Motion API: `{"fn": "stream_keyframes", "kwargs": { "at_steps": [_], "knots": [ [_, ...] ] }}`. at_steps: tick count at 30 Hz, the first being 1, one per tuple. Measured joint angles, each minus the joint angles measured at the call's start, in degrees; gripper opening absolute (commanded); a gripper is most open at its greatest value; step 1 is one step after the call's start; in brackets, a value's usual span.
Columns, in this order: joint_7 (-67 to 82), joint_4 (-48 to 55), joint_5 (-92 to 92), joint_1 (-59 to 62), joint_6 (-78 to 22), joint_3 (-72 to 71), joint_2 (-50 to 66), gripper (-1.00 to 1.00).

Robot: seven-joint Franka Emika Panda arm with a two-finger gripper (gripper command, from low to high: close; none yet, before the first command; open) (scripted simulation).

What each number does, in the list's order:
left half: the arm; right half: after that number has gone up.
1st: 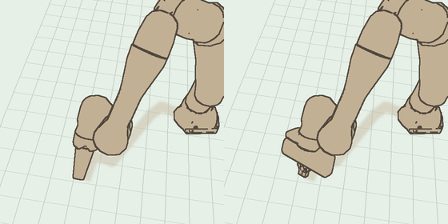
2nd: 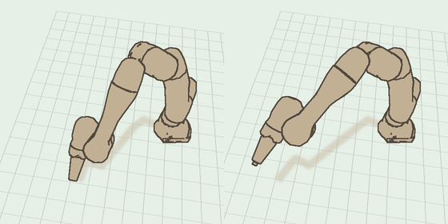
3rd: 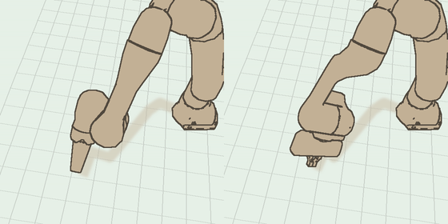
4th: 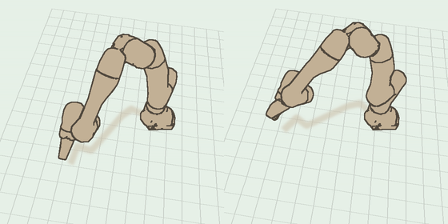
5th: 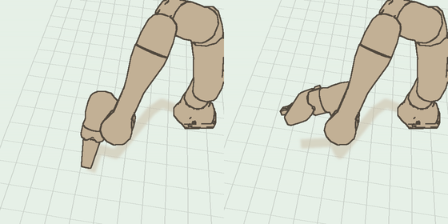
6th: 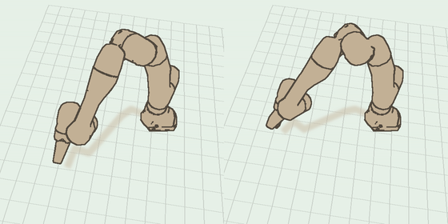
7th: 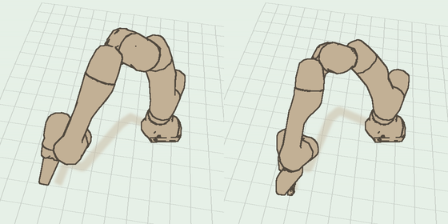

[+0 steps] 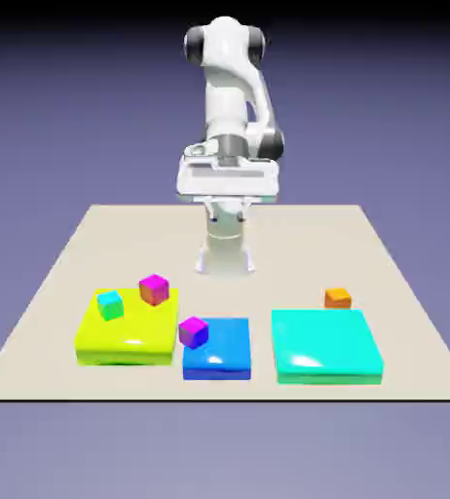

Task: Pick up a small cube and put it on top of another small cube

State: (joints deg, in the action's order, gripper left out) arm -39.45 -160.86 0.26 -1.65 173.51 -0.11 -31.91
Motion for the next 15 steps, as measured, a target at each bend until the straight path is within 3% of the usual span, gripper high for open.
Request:
{"fn": "stream_keyframes", "kwargs": {
  "at_steps": [15],
  "knots": [
    [37.38, 1.74, 3.23, -11.92, -6.15, -1.39, 9.29, 0.00]
  ]
}}
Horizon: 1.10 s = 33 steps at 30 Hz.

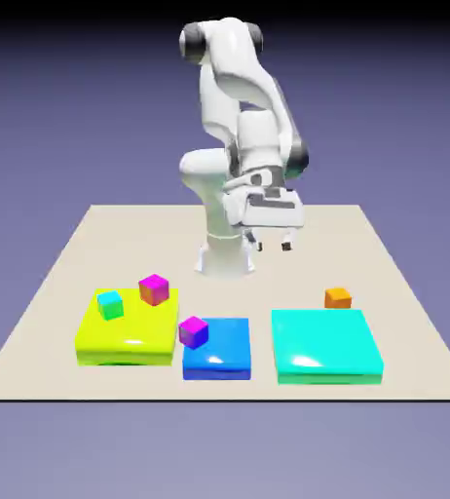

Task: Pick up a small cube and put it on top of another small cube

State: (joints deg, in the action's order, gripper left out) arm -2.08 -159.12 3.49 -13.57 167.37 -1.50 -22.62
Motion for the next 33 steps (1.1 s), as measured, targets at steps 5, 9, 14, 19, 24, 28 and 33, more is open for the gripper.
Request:
{"fn": "stream_keyframes", "kwargs": {
  "at_steps": [5, 9, 14, 19, 24, 28, 33],
  "knots": [
    [12.46, 0.58, 1.08, -3.97, -2.05, -0.46, 3.10, 0.00],
    [22.43, 1.04, 1.94, -7.15, -3.69, -0.83, 5.57, 0.00],
    [34.88, 1.63, 3.02, -11.13, -5.74, -1.30, 8.67, 0.00],
    [47.34, 2.21, 4.09, -15.10, -7.79, -1.76, 11.77, 0.00],
    [59.80, 2.79, 5.17, -19.07, -9.84, -2.22, 14.87, 0.00],
    [69.77, 3.25, 6.03, -22.31, -11.47, -2.59, 17.34, 0.00],
    [82.23, 3.83, 7.11, -26.54, -13.52, -3.06, 20.44, 0.00]
  ]
}}
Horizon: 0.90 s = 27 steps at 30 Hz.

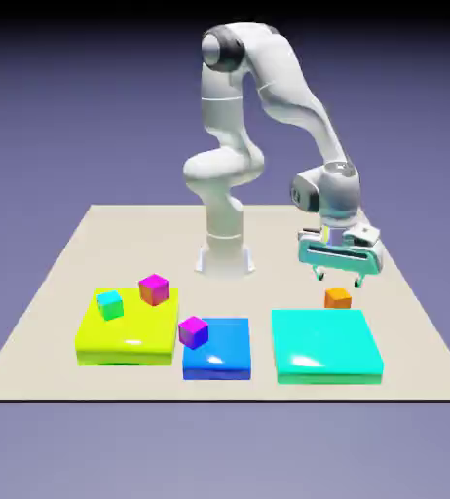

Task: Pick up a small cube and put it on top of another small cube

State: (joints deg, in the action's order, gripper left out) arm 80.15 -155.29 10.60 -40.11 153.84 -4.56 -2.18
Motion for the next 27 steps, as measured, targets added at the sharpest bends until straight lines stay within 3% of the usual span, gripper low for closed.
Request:
{"fn": "stream_keyframes", "kwargs": {
  "at_steps": [12, 18, 19, 27],
  "knots": [
    [26.31, 1.23, 2.27, -8.07, -4.33, -0.98, 6.54, 0.00],
    [28.49, 2.09, 4.83, -7.54, 7.30, -2.90, 18.99, 0.00],
    [28.57, 2.12, 4.92, -7.52, 7.69, -2.97, 19.41, -1.00],
    [26.35, 1.26, 2.32, -8.07, -3.96, -1.02, 6.97, -1.00]
  ]
}}
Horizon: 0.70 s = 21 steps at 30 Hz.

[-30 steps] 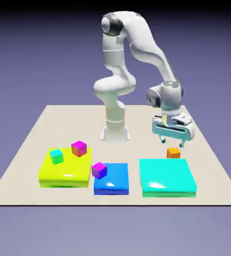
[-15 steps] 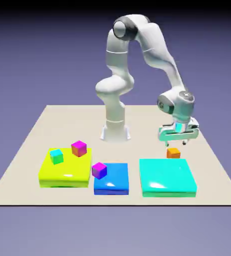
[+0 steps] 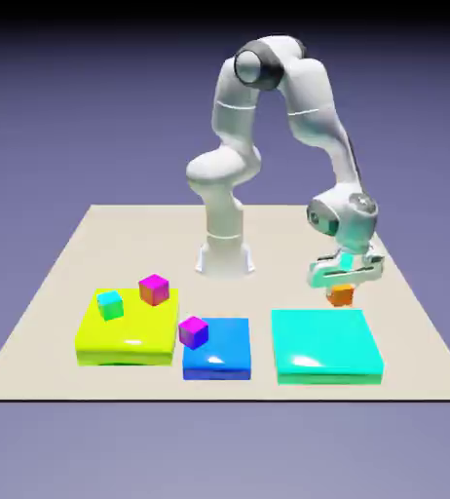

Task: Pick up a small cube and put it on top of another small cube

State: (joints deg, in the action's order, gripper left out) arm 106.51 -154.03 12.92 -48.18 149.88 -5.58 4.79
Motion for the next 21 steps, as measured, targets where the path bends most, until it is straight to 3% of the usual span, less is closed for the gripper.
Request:
{"fn": "stream_keyframes", "kwargs": {
  "at_steps": [21],
  "knots": [
    [-31.92, -4.07, -26.53, 38.78, -21.90, 43.22, -33.87, -1.00]
  ]
}}
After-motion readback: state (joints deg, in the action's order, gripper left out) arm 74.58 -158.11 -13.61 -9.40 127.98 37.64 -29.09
